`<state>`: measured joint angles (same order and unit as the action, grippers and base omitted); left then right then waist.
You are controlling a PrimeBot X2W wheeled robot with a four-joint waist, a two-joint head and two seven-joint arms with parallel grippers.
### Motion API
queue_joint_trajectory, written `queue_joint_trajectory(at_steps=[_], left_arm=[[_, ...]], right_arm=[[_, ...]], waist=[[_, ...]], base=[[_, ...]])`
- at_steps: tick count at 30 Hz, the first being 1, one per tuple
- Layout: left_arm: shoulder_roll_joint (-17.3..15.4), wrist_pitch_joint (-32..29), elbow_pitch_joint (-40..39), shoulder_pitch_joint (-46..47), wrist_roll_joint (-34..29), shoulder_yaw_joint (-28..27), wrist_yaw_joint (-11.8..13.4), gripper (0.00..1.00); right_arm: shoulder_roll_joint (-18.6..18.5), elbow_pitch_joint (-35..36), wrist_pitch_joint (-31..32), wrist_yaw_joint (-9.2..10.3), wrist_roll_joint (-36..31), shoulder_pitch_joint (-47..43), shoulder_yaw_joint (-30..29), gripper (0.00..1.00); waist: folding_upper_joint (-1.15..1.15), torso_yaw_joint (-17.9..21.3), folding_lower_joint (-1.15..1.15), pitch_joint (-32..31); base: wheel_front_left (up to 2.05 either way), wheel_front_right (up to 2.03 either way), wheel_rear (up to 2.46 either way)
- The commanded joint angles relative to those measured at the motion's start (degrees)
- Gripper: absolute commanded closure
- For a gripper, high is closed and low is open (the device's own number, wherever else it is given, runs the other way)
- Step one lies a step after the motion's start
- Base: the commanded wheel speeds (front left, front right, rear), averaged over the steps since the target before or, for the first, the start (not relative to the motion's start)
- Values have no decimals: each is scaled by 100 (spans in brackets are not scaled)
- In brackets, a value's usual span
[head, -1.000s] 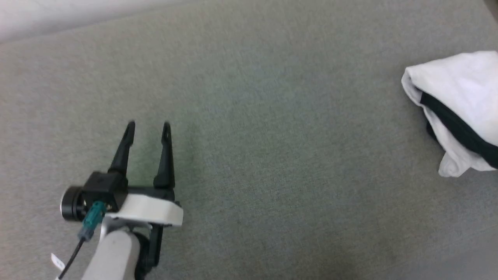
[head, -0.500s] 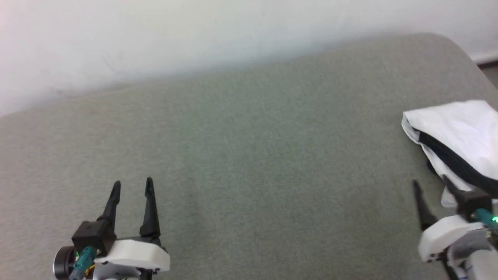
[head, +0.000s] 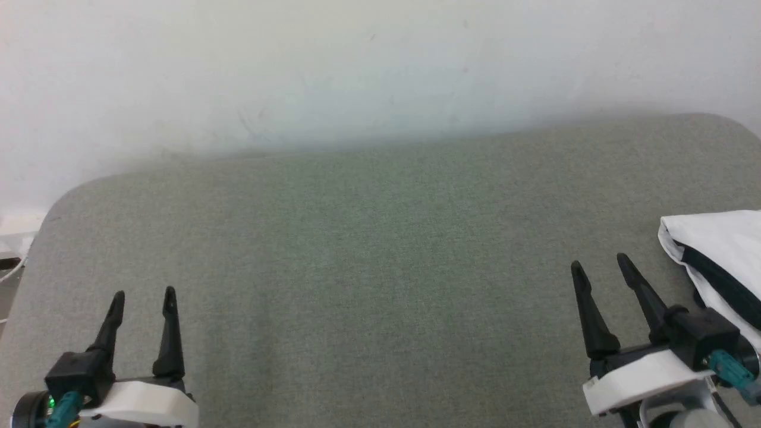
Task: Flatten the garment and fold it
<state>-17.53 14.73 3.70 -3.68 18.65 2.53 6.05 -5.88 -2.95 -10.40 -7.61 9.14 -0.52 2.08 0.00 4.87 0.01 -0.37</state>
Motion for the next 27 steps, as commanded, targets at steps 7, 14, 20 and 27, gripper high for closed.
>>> queue_joint_trajectory(at_steps=[7,14,20,27], left_arm=[[-89,27,101,-353,163,-165,-419,0],[33,27,176,-592,17,-114,-512,0],[122,27,231,-634,-62,-61,-574,0],[160,-44,208,-555,-95,-60,-555,100]], right_arm=[[183,416,228,12,-67,-595,-37,0],[239,442,263,12,-247,-790,-5,0],[266,471,272,12,-295,-832,-24,0],[248,433,298,0,-278,-775,-17,100]], waist=[[0,-55,-1,-95],[0,-80,-1,-150],[0,-77,-1,-152],[0,-85,-1,-148]], base=[[0,0,0],[0,0,0],[0,0,0],[0,0,0]])
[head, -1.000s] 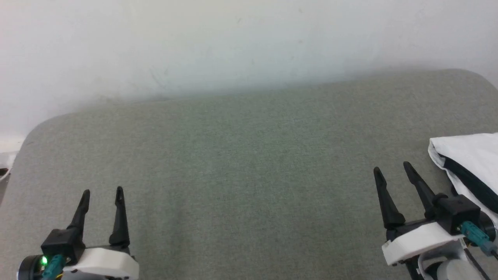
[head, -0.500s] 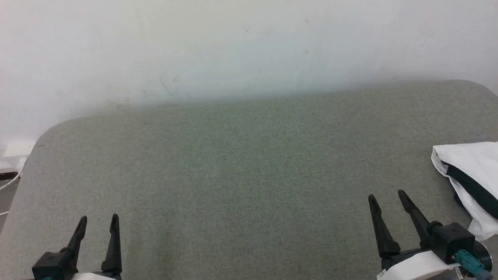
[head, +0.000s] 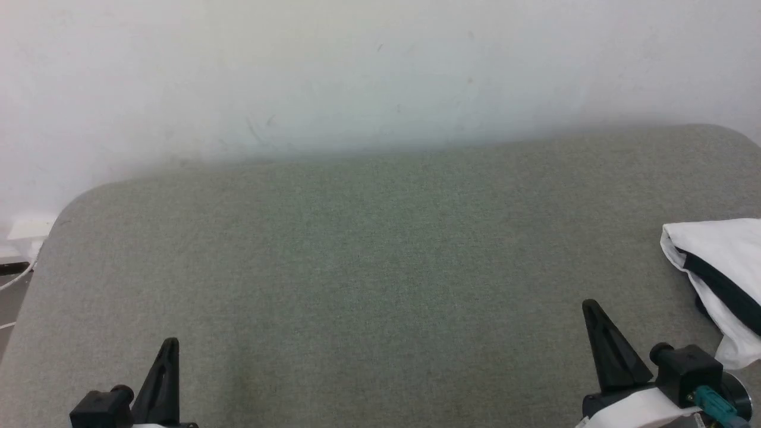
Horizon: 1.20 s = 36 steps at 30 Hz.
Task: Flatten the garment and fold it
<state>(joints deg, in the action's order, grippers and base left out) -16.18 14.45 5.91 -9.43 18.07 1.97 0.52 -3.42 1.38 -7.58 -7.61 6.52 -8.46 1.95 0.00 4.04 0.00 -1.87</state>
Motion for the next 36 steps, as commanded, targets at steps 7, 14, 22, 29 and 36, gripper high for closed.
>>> queue_joint_trajectory(at_steps=[7,14,22,29,36], left_arm=[[100,-98,-46,73,-138,-15,-5,100],[175,-180,-79,126,-240,-26,-8,100],[261,-274,-117,186,-356,-39,-11,100],[335,-356,-150,239,-457,-50,-14,100],[410,-438,-183,292,-559,-61,-17,100]], right_arm=[[5,-8,59,1,-53,67,-15,100],[8,-16,101,2,-90,115,-26,100],[12,-25,150,2,-131,169,-38,100],[15,-33,192,3,-168,216,-49,100],[18,-41,235,4,-204,263,-60,100]], waist=[[0,-25,0,11],[0,-48,0,22],[0,-74,0,34],[0,-97,0,45],[0,-120,0,56]], base=[[0,0,0],[0,0,0],[0,0,0],[0,0,0],[0,0,0]])
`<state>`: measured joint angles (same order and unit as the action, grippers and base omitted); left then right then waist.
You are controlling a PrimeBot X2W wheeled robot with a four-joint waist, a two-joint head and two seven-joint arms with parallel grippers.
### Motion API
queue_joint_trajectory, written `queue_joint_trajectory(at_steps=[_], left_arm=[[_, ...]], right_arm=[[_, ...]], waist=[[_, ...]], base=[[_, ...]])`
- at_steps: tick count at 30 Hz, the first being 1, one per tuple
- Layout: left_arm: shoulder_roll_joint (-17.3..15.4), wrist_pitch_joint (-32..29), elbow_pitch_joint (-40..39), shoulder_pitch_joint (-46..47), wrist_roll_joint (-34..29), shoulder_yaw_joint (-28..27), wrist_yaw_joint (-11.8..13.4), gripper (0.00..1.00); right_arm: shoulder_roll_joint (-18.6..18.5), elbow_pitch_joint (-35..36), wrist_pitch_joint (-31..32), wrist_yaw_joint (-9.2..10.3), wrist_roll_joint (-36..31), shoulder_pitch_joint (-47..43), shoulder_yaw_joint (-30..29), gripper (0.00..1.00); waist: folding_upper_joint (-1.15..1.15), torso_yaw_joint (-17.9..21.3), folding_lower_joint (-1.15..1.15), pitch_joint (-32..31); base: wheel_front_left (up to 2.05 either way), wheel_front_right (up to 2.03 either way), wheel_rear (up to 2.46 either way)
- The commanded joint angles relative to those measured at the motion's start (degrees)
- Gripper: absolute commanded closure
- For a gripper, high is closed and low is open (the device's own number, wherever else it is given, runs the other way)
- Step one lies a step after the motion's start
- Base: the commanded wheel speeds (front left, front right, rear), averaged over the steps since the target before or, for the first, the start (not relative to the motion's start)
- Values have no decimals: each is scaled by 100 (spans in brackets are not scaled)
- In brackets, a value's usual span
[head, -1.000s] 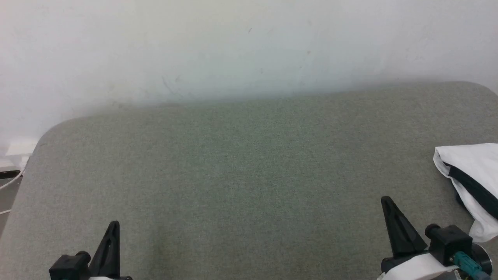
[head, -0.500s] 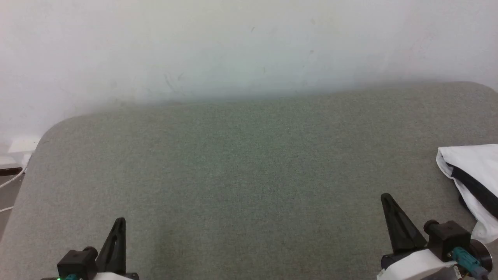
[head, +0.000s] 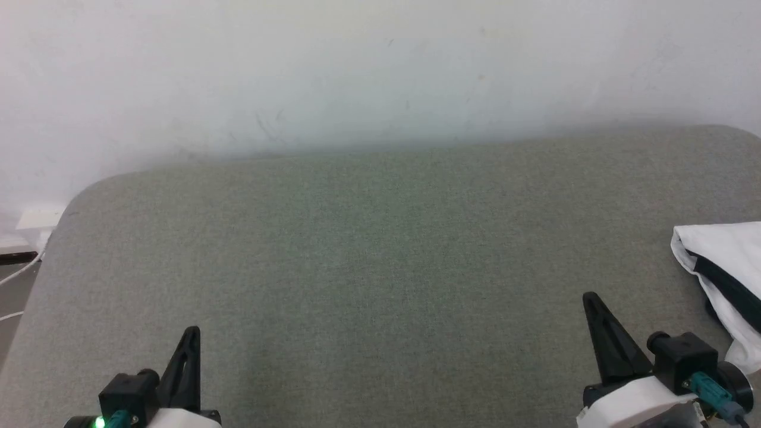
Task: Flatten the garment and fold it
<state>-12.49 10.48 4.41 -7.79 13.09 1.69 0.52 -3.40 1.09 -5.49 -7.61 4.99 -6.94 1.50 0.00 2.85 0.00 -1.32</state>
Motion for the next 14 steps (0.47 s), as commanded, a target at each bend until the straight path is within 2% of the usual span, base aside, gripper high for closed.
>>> queue_joint_trajectory(at_steps=[1,14], left_arm=[[52,-52,-39,135,-76,-34,-17,100],[190,-204,-100,233,-264,-54,-23,100]], right_arm=[[16,-13,32,4,-57,118,-17,100],[21,-28,111,5,-124,206,-37,100]], waist=[[0,-5,0,3],[0,-48,0,22]], base=[[0,0,0],[0,0,0]])
